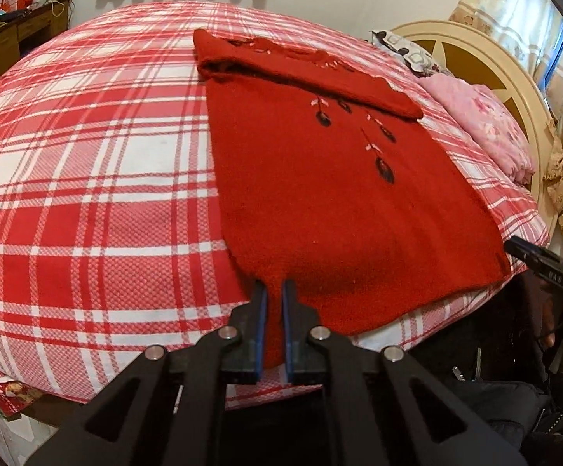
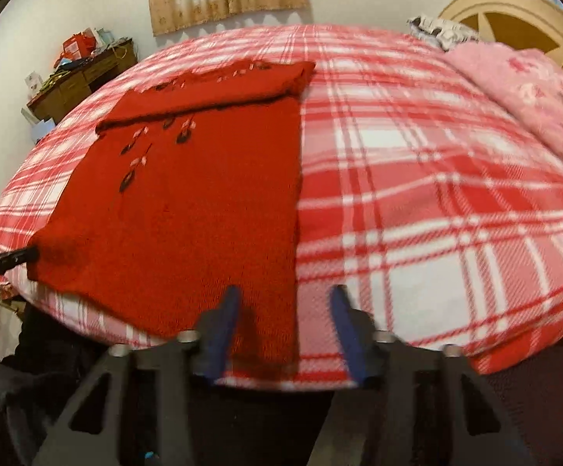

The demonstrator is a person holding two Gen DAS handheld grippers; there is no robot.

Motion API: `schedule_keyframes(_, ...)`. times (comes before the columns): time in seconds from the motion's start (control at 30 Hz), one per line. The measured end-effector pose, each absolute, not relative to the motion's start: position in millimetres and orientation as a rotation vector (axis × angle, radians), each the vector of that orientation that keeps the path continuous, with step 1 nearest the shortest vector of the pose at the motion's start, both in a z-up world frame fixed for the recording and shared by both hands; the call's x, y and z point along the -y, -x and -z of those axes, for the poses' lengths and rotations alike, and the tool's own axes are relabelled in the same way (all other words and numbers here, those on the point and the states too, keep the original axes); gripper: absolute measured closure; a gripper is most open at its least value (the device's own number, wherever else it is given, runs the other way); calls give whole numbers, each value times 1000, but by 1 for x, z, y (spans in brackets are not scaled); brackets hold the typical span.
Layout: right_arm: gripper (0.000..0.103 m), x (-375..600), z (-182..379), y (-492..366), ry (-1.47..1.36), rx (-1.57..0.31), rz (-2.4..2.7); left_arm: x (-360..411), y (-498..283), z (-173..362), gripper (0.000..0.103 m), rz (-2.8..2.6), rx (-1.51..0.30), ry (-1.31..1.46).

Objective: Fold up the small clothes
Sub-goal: 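Close the left gripper on the sweater hem while the right gripper grasps it too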

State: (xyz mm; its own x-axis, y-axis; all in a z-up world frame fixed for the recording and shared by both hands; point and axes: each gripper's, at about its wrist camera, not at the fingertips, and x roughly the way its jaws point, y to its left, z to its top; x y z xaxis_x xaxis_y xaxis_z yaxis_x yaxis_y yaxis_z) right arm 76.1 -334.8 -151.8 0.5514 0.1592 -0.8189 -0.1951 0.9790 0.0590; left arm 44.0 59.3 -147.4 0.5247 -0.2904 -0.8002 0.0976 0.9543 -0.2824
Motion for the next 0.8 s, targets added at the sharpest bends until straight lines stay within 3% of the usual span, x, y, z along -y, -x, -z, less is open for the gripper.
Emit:
schedule_keyframes(0.13,77,336,156,-73,22,-981,-235,-62,-41,144,95,237,-992,221)
schedule_keyframes(0.2,94,334,158,-72,4,-998,-270,-66,-38,141,95,241,-985,231)
schedule_keyframes(0.8,97,347,123,-63,-158,-816,-366,-91,-36,109,96,287,-881,345)
